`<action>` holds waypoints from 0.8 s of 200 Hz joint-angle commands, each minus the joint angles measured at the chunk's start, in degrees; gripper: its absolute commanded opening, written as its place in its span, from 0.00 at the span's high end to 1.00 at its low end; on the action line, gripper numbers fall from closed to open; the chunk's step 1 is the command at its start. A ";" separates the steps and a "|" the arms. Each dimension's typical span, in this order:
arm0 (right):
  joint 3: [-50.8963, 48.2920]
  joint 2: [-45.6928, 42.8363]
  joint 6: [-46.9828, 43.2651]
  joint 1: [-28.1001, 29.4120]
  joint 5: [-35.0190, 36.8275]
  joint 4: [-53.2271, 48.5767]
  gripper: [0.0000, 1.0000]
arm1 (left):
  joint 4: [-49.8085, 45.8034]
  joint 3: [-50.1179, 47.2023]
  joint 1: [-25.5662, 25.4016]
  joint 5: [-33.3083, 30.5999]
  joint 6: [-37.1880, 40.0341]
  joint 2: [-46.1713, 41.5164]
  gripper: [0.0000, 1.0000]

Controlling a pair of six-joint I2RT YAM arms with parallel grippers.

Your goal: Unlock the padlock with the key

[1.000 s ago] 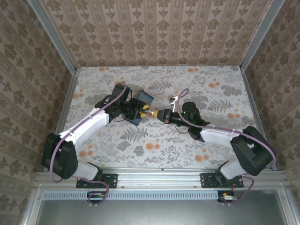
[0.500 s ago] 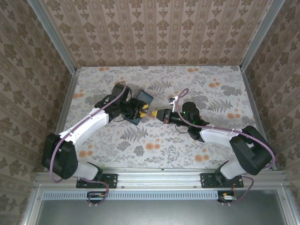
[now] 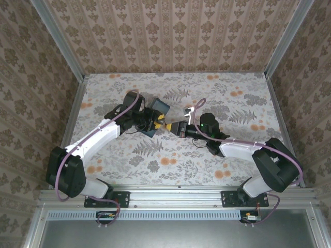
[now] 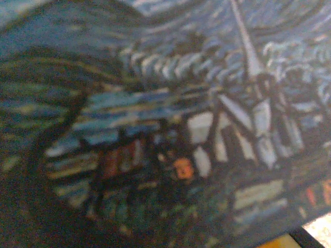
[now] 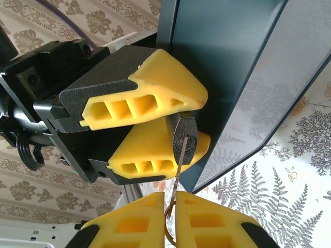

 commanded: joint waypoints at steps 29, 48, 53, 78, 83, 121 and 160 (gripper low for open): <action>1.33 -0.41 0.51 0.22 -0.41 7.57 0.99 | 0.58 -0.27 -0.65 3.49 0.51 -1.94 1.00; 0.80 -0.87 0.69 0.04 -0.55 8.26 1.00 | 0.59 -0.52 -0.47 3.33 0.38 -2.13 1.00; 0.68 -1.09 0.68 -0.03 -0.72 8.15 1.00 | 0.53 -0.61 -0.38 3.35 0.33 -2.18 1.00; 0.42 -2.11 0.54 -0.72 -3.01 7.17 1.00 | -1.08 -0.03 1.20 4.11 2.72 -2.44 1.00; 0.40 -2.40 0.22 -1.03 -3.87 6.09 1.00 | -2.01 0.46 1.78 4.77 4.05 -2.48 1.00; 2.72 -4.99 -7.34 -2.68 -15.41 -8.57 1.00 | -13.72 4.87 8.32 9.69 17.43 -2.39 1.00; 6.84 -7.85 -12.78 -2.34 -23.36 -21.32 1.00 | -14.11 5.77 10.61 18.24 22.15 -1.64 1.00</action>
